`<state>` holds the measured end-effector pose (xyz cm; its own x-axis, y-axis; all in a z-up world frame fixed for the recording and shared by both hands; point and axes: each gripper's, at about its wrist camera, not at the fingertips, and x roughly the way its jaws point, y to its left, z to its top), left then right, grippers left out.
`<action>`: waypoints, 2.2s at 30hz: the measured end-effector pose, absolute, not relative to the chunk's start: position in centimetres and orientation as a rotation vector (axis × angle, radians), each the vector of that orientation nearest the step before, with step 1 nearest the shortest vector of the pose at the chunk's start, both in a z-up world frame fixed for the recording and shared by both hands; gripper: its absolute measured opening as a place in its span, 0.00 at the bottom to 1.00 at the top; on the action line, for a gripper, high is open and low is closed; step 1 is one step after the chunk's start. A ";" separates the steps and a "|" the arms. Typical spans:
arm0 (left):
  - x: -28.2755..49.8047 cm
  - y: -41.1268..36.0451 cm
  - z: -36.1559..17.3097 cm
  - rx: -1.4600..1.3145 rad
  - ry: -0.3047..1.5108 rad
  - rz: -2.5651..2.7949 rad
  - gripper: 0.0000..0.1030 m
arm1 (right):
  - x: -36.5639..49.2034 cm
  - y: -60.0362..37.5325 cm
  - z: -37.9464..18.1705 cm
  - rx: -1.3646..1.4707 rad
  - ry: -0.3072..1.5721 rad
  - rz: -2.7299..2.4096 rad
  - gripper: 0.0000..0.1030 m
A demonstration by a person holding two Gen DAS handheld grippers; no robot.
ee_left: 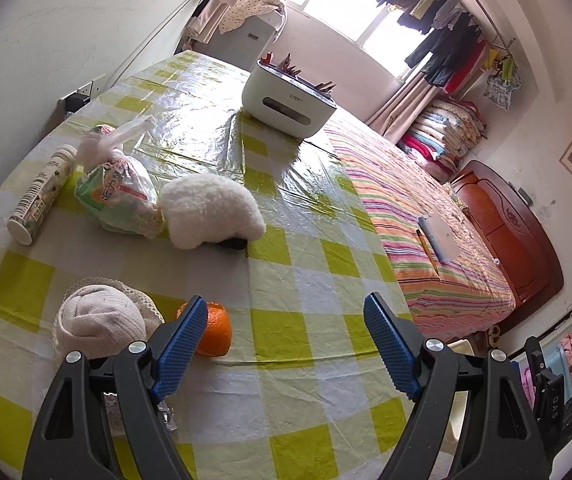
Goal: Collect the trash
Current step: 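Move both open grippers back over the table clutter, then grasp the white pill tube upright with the left gripper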
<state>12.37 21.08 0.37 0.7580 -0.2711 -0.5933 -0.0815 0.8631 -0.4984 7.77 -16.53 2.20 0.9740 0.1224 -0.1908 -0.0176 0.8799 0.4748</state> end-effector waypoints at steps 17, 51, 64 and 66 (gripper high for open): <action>9.3 31.1 1.9 -0.685 0.595 0.030 0.76 | 8.5 -12.7 2.6 0.409 0.249 0.193 0.77; 18.5 37.8 -4.2 -0.371 0.921 0.323 0.52 | 8.8 -3.5 0.5 0.250 0.431 0.391 0.77; 18.4 36.6 -4.5 -0.328 0.932 0.296 0.27 | 12.3 4.0 -0.9 0.154 0.615 0.598 0.77; 18.2 36.6 -4.4 -0.336 0.932 0.291 0.27 | 12.8 5.6 -1.3 0.121 0.641 0.624 0.77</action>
<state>18.16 36.58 -4.40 0.5646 0.0987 -0.8194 -0.3849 0.9097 -0.1556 12.81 5.58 -1.28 0.6262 0.5785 -0.5227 -0.5063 0.8116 0.2916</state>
